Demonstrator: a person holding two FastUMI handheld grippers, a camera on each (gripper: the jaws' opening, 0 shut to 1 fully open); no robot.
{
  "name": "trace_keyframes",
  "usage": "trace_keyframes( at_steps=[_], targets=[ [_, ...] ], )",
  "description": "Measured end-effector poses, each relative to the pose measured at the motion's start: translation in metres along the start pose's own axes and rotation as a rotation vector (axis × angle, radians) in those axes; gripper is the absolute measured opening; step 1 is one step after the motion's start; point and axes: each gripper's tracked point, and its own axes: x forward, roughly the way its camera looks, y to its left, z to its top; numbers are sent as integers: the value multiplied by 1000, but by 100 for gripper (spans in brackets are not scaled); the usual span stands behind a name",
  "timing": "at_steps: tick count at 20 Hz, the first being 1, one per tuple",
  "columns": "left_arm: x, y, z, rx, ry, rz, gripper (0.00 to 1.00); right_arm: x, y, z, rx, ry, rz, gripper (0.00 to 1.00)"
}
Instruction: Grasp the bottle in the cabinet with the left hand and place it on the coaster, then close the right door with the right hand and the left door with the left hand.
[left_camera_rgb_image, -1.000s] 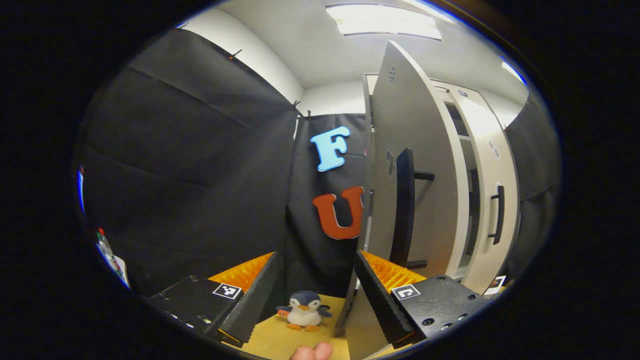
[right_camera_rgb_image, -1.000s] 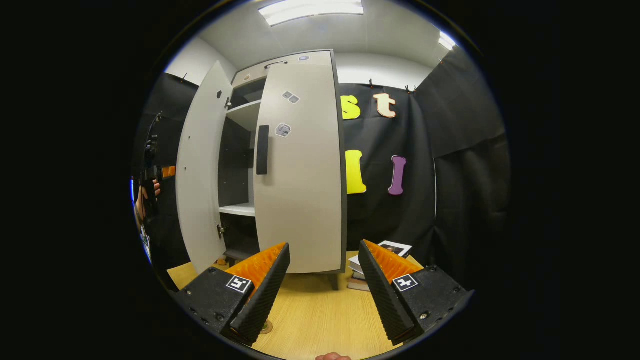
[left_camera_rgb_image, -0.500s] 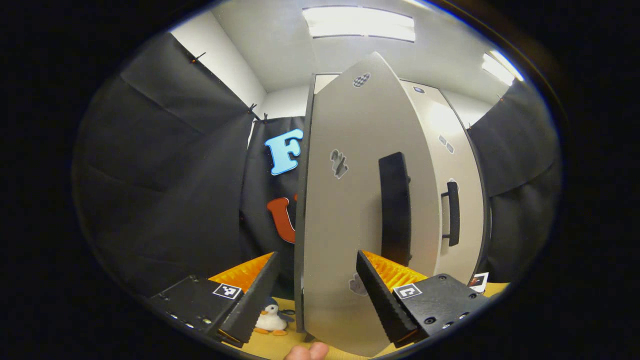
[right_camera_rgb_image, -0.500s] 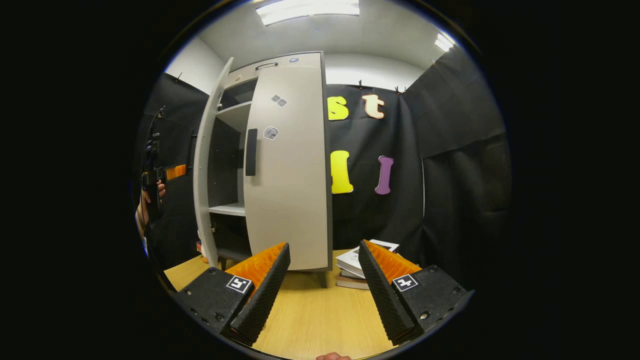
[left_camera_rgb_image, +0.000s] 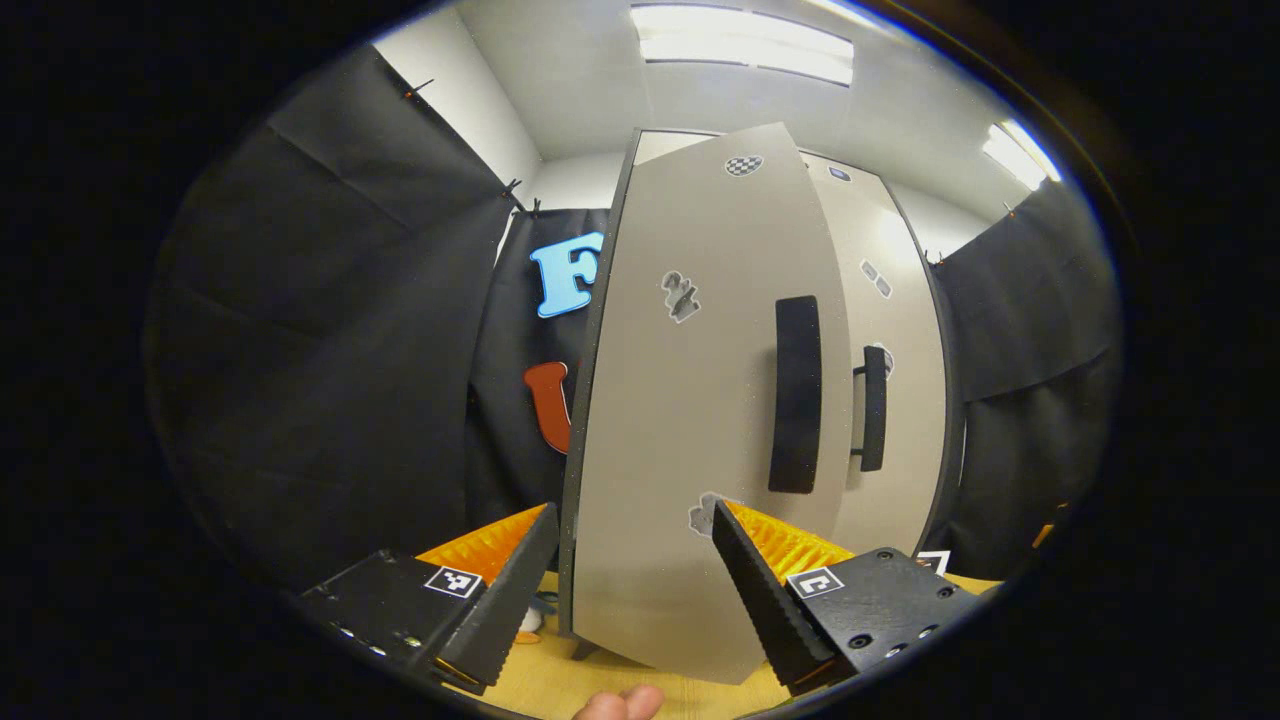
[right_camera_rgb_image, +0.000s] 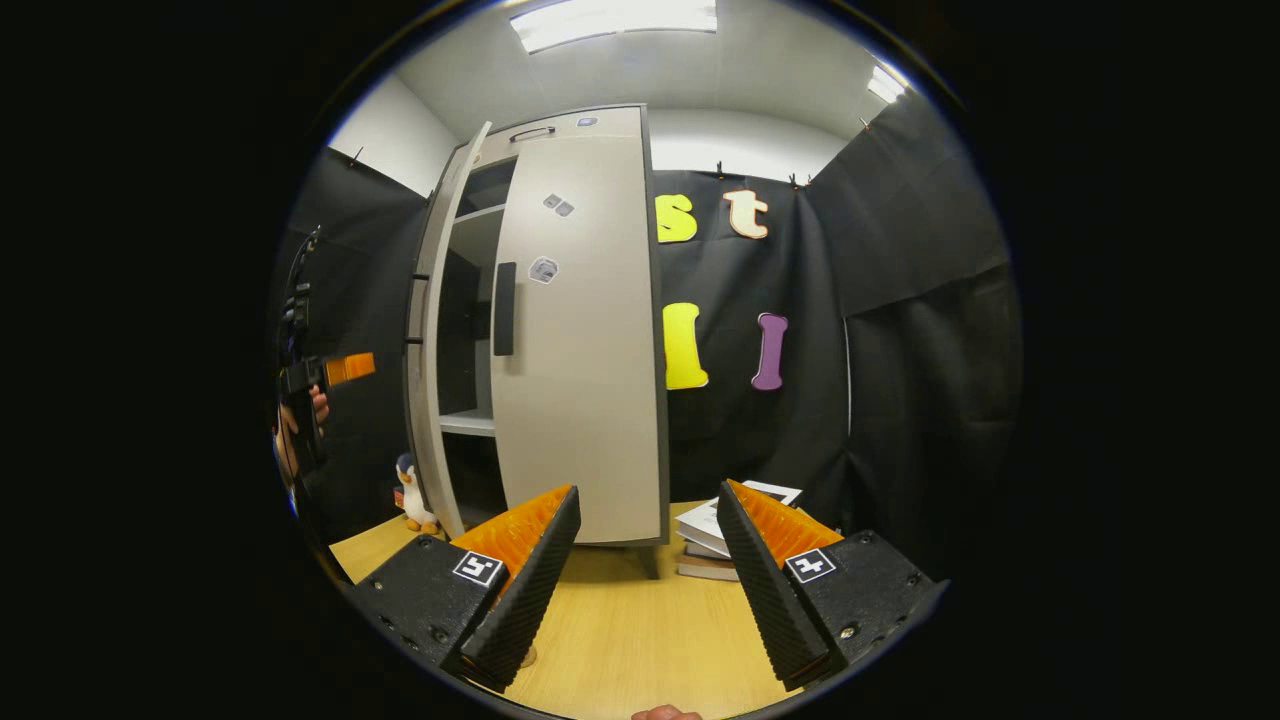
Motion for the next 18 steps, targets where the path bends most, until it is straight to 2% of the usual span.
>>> trace_keyframes(
  at_steps=[1,2,3,4,5,6,7,10,11,18],
  targets=[
    [-6,-3,-4,14,-6,4,95,2,3,-1,1,4,7,84],
    [-12,-7,-12,32,-3,11,95,3,6,-2,3,8,13,84],
    [-17,-13,-22,46,7,11,99,4,9,-3,6,10,19,84],
    [-24,-20,-31,54,15,6,99,6,11,-3,9,11,24,85],
    [-29,-28,-39,50,23,4,95,7,14,-3,11,12,30,84],
    [-35,-34,-47,36,34,-2,95,8,16,-4,11,16,35,84],
    [-40,-41,-56,14,49,-13,99,8,18,-6,10,17,38,84],
    [-58,-54,-82,-15,95,-34,99,7,22,-11,8,32,43,84],
    [-64,-57,-88,-14,112,-37,95,6,23,-14,9,39,45,84],
    [-97,-71,-123,-55,206,-52,95,4,30,-40,25,103,53,84]
  ],
)
